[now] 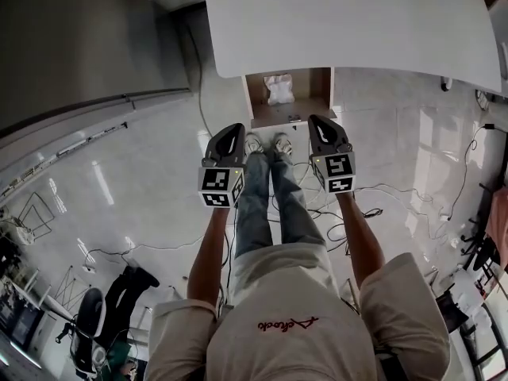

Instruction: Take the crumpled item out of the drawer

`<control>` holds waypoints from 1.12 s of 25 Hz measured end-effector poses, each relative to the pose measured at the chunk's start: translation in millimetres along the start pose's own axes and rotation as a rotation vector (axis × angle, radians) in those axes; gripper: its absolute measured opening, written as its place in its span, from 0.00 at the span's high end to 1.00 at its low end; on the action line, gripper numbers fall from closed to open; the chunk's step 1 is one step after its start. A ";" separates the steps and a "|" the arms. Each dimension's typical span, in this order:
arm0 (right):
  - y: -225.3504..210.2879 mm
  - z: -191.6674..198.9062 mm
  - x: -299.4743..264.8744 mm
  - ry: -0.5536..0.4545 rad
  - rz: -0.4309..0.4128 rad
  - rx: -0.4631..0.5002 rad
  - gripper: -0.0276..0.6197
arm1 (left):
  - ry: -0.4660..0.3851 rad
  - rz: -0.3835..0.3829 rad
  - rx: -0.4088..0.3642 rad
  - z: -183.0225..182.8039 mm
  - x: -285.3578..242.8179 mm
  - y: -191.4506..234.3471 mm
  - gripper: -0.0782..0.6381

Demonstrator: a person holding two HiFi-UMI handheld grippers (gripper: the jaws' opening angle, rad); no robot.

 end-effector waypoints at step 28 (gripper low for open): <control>-23.9 74.4 -149.0 0.262 -0.147 0.497 0.94 | 0.036 -0.002 0.113 120.9 -30.6 -8.1 0.88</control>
Point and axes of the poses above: the fingertips, and each gripper's own axes: x backward along the fingers, y to its left, z out of its underside, the point moved 4 cm from there along x, backward along the fingers, and after that the axes turned 4 degrees about -x, right-handed, at the moved point
